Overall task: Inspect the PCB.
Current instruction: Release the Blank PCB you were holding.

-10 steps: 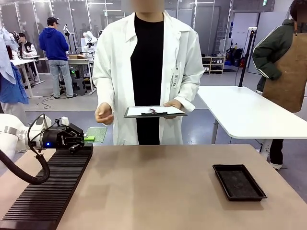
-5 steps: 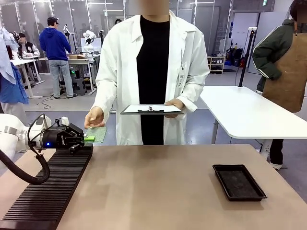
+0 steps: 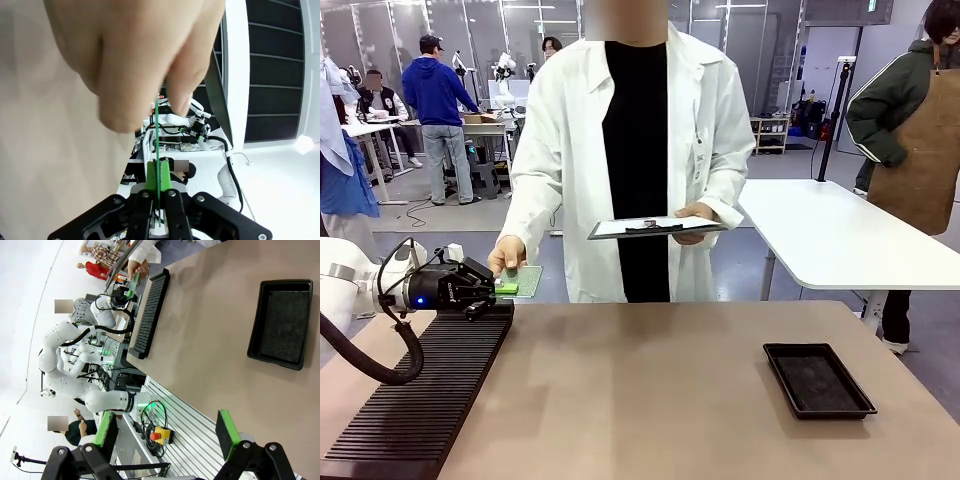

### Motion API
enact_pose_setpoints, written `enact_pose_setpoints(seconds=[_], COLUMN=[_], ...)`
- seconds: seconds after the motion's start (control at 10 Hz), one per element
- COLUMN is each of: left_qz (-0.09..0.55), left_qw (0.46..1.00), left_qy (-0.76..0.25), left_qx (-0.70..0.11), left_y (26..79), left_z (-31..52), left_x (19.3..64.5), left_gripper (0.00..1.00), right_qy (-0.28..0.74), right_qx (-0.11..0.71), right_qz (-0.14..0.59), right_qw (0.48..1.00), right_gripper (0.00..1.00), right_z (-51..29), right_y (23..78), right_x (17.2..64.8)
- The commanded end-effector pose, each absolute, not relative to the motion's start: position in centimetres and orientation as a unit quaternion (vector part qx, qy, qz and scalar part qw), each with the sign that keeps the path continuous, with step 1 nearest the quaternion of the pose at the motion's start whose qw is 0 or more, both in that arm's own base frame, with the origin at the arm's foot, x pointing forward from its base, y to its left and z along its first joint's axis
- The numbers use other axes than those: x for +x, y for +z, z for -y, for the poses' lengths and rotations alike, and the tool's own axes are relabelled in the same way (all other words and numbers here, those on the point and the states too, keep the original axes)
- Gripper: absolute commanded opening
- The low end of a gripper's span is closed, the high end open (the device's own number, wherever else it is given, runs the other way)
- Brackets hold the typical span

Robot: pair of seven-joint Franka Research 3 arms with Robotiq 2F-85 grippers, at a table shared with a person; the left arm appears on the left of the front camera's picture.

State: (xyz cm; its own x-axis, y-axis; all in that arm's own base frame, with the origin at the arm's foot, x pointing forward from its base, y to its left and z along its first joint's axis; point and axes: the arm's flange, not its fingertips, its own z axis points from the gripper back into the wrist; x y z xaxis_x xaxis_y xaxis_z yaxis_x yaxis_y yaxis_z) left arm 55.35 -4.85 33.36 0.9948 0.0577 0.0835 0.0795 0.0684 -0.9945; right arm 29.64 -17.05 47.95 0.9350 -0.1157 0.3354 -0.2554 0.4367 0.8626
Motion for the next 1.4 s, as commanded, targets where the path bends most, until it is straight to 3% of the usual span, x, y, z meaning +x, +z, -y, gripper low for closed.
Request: enact_pose_setpoints(seconds=[0.0, 0.6, 0.7, 0.8, 0.9, 1.0, 1.1, 1.3], left_qz=[0.058, 0.048, 0.047, 0.050, 0.051, 0.050, 0.050, 0.050], left_qw=[0.737, 0.726, 0.722, 0.722, 0.718, 0.717, 0.716, 0.717], left_qy=[-0.013, -0.011, -0.007, -0.015, -0.016, -0.015, -0.017, -0.018], left_qx=[-0.674, -0.686, -0.690, -0.690, -0.694, -0.695, -0.696, -0.695], left_y=[33.60, 33.43, 33.49, 33.54, 33.61, 33.60, 33.57, 33.52], left_z=[5.01, 4.73, 4.61, 4.52, 4.50, 4.51, 4.48, 4.44], left_x=[55.19, 55.41, 55.21, 55.33, 55.18, 55.28, 55.32, 55.29], left_gripper=[0.03, 0.03, 0.24, 0.33, 0.52, 0.61, 0.80, 1.00], right_qy=[0.052, 0.052, 0.052, 0.052, 0.052, 0.052, 0.052, 0.052], right_qx=[0.531, 0.531, 0.531, 0.531, 0.531, 0.531, 0.531, 0.531], right_qz=[0.180, 0.180, 0.180, 0.180, 0.180, 0.180, 0.180, 0.180], right_qw=[0.826, 0.826, 0.826, 0.826, 0.826, 0.826, 0.826, 0.826], right_gripper=[1.00, 1.00, 1.00, 1.00, 1.00, 1.00, 1.00, 1.00], right_z=[17.10, 17.10, 17.10, 17.10, 17.10, 17.10, 17.10, 17.10], right_y=[48.00, 48.00, 48.00, 48.00, 48.00, 48.00, 48.00, 48.00], right_x=[29.58, 29.58, 29.58, 29.58, 29.58, 29.58, 29.58, 29.58])
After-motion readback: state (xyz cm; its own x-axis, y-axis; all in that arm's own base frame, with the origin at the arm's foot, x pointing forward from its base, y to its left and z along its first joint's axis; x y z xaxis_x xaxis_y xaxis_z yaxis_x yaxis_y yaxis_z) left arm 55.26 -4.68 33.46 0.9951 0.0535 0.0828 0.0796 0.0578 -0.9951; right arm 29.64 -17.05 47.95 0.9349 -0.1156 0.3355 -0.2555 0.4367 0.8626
